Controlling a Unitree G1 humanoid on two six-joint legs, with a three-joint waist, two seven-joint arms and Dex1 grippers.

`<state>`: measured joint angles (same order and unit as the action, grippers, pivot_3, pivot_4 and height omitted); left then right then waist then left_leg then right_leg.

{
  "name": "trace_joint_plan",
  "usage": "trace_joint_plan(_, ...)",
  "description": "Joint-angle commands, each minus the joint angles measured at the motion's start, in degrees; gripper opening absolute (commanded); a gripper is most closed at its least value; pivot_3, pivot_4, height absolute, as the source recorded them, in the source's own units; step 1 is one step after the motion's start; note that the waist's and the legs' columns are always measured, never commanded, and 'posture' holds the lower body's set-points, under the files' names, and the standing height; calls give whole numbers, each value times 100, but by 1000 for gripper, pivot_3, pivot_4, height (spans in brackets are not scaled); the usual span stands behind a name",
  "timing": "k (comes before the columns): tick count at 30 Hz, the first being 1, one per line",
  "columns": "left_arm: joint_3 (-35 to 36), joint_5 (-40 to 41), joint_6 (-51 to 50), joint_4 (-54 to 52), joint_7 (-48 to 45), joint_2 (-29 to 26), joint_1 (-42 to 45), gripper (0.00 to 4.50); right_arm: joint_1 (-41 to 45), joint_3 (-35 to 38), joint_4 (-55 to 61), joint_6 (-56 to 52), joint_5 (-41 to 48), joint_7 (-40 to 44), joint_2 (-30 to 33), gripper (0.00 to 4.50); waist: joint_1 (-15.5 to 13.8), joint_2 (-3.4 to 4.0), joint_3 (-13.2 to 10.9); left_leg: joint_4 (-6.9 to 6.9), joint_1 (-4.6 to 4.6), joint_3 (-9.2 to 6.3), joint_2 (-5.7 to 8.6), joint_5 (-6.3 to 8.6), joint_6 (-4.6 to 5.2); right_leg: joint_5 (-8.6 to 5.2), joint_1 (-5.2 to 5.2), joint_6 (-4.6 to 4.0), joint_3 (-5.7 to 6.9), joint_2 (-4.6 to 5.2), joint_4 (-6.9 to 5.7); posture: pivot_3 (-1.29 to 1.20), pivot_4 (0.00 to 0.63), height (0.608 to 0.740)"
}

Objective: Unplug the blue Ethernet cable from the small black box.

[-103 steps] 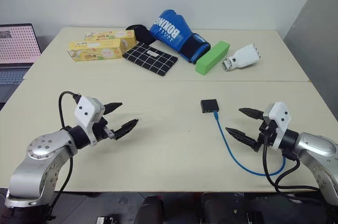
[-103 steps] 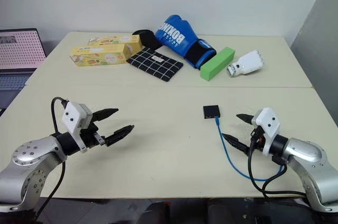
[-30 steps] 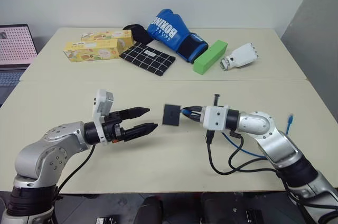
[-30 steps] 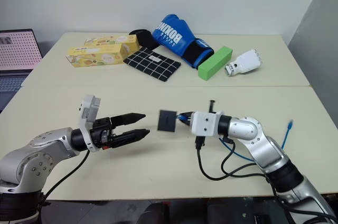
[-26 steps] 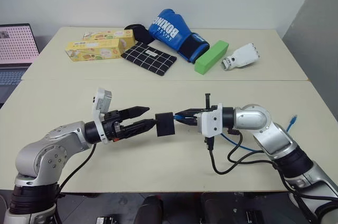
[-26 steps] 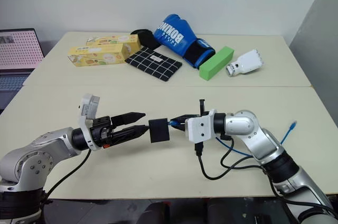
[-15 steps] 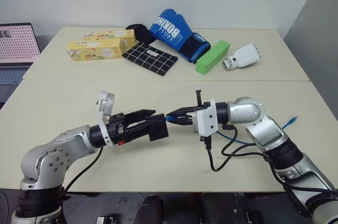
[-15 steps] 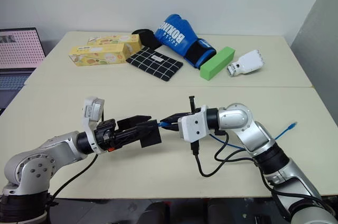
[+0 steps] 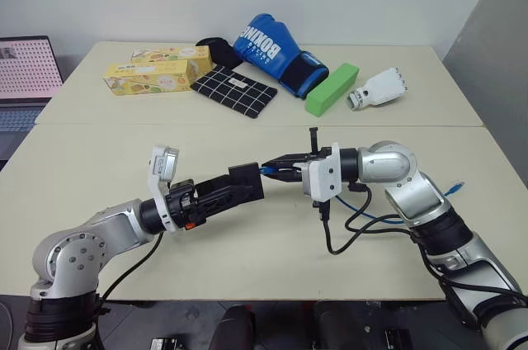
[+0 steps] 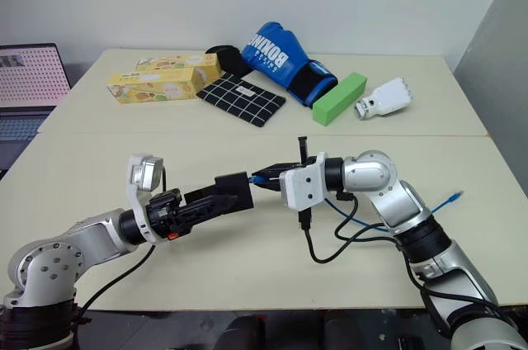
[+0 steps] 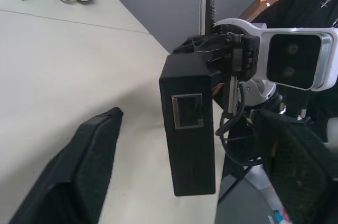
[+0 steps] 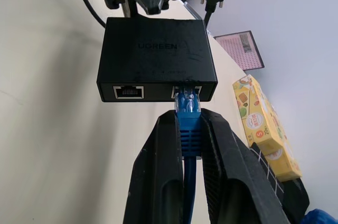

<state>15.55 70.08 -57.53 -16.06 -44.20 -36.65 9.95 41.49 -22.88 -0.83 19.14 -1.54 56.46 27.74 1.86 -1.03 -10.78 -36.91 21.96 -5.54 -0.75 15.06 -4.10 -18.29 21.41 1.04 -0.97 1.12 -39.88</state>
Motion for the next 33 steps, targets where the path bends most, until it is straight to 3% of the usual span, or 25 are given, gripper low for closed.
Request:
trace_joint_plan(1,134,209,-80,-8,20,-43,55,2999,133,181,35,287,-108,-97,17,185,-2,0,0,0,0,-1,0,0,0,0,0,0,0,0,0,0,150,740)
trace_joint_plan(13,-18,89,-16,4,-14,50,44,815,124,83,65,752,-389,-184,-50,185,-2,0,0,0,0,0,1,-1,-1,0,0,0,-1,0,0,0,150,740)
trace_joint_plan(18,-35,-71,53,2,-104,33,-2,798,134,-34,-1,1163,-528,-103,40,185,-2,0,0,1,0,1,2,-1,-1,0,0,0,-1,0,1,0,150,740)
trace_joint_plan(20,-31,-116,69,12,-151,9,2,798,137,-29,-30,1244,-507,-59,78,886,-2,0,0,0,0,1,2,-1,-1,0,0,0,-2,0,1,0,150,740)
trace_joint_plan(27,-415,-1000,620,65,-808,-222,150,794,18,104,323,762,214,560,494,2343,-9,0,0,1,0,1,3,-1,-1,0,0,0,-1,0,1,0,150,740)
trace_joint_plan(30,-896,-1922,1388,94,-1150,-300,243,794,-151,297,705,-237,914,869,793,2599,-18,1,-1,1,0,1,4,0,-1,0,-2,0,-2,1,4,0,150,740)
trace_joint_plan(33,-1139,-2398,1999,160,-1596,-305,357,794,-465,563,1437,-2180,2148,879,1029,2599,-41,1,-1,1,6,-10,2,0,-1,0,-4,0,-3,2,9,0,150,740)
